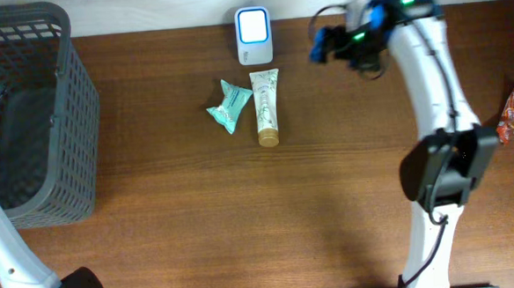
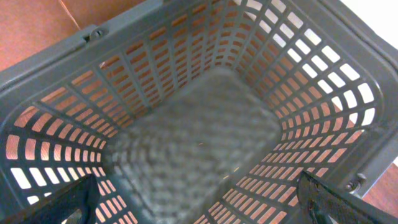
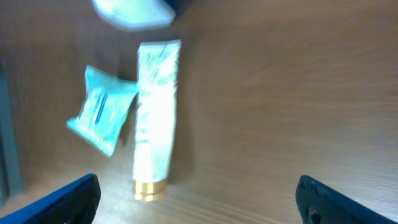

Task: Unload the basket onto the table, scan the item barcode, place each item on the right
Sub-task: 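Reach the right gripper to the white Pantene tube and grasp it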

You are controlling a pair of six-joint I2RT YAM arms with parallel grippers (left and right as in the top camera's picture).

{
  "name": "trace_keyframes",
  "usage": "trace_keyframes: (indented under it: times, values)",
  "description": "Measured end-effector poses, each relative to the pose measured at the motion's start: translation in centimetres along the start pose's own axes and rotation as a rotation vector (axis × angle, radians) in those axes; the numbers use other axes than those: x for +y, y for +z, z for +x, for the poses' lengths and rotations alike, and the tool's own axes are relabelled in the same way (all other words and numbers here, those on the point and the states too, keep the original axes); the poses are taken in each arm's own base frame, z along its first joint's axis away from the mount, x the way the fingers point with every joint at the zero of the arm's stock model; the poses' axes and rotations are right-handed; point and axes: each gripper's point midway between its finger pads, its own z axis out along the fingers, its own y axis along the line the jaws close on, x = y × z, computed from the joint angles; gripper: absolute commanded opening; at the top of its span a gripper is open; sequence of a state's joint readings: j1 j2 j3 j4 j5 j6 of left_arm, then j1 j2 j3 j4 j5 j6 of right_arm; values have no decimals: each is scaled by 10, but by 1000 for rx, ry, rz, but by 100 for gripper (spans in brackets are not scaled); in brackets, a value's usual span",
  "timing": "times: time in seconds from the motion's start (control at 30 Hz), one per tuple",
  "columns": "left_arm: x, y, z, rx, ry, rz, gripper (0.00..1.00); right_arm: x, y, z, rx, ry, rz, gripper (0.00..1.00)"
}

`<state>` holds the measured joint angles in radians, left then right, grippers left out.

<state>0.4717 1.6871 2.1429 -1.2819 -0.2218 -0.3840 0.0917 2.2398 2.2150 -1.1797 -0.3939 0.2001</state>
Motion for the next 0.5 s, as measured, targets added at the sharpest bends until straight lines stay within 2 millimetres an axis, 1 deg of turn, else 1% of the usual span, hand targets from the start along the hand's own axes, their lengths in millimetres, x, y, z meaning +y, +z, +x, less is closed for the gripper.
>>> trace_keyframes:
  times: [0.03,0.07,0.1,0.13,0.17,0.2,0.23,0.3,0.37,0.43,0.47,0.5]
  values:
    - [0,0,0,1,0,-1,99,11,26,6,10,-15,-32,98]
    - [0,0,0,1,0,-1,99,16,43,15,32,-14,-56,90]
    - [0,0,0,0,0,0,99,23,66,30,74,-14,-89,87]
    - [0,0,0,1,0,0,99,28,80,40,95,-12,-113,87]
    - [0,0,0,1,0,0,99,34,90,48,107,-22,-121,87]
    - [0,0,0,1,0,-1,99,38,97,52,106,-41,-103,87]
    - [0,0,0,1,0,0,99,51,107,59,102,-91,-54,87]
    - [0,0,0,1,0,0,99,65,117,66,80,-148,24,87]
    - [0,0,0,1,0,0,99,82,127,72,29,-210,137,86]
    - [0,0,0,1,0,0,99,87,130,68,-34,-239,222,85]
    - [0,0,0,1,0,0,99,88,130,66,-59,-239,256,82]
    - [0,0,0,1,0,0,99,90,131,66,-75,-243,280,76]
